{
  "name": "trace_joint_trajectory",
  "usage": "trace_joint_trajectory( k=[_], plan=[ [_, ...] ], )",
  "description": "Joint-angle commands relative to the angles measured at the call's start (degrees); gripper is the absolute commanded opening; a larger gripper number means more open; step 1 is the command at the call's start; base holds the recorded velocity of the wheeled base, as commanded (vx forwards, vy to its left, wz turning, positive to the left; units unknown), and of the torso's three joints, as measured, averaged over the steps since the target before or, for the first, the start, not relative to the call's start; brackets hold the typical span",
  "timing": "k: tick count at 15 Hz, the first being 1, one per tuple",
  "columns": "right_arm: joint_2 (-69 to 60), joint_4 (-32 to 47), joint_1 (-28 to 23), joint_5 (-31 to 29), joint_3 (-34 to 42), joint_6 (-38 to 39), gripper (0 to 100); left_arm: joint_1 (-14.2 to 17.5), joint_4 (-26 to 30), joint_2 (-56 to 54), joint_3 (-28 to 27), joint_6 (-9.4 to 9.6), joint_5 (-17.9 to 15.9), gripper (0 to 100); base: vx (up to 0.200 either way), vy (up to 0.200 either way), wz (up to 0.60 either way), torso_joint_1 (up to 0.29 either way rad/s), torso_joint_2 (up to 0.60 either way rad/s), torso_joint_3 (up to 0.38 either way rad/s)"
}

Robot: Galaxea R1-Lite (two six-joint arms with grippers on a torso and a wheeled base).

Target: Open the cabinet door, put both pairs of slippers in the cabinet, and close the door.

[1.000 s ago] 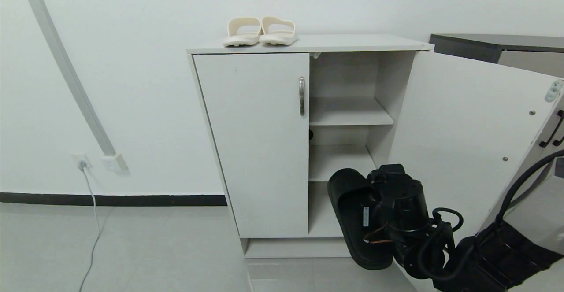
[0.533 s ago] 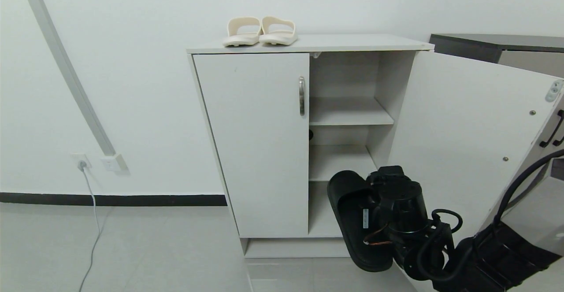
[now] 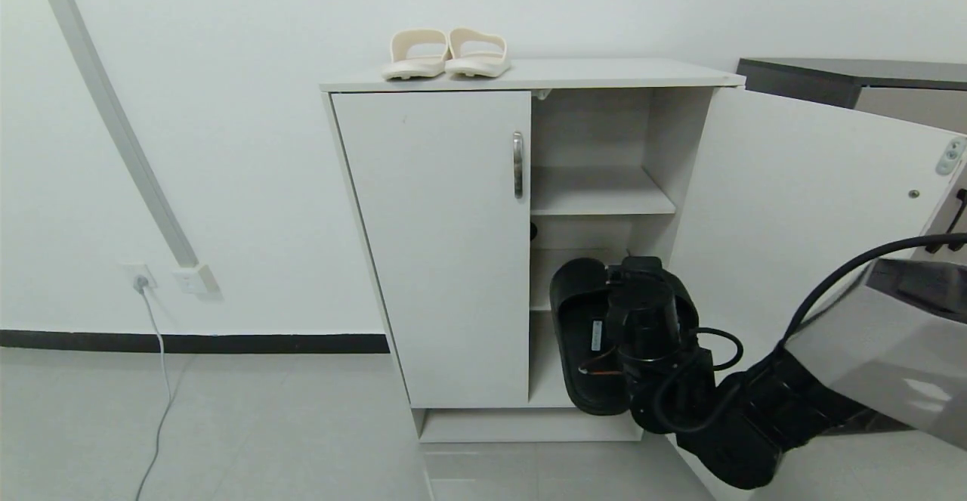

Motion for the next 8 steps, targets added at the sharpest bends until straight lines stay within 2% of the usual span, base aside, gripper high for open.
trace_joint_trajectory(
  k=[1,7,8],
  plan=[
    [4.42,0.19,0.20,-1.01,-3.22,0.32,0,0.01,0.02,0.13,0.01,-0.01,0.02,0,0.000,0.000,0.00,0.000,0.00,0.000],
    [5.21,-0.25,0.37,-0.84,-2.95,1.02,0,0.01,0.02,0.22,0.01,-0.10,0.02,0,0.000,0.000,0.00,0.000,0.00,0.000],
    [5.21,-0.33,0.46,-0.84,-2.87,1.02,0,0.01,0.02,0.13,0.01,-0.10,0.02,0,0.000,-0.200,0.00,0.007,0.00,-0.002]
  ],
)
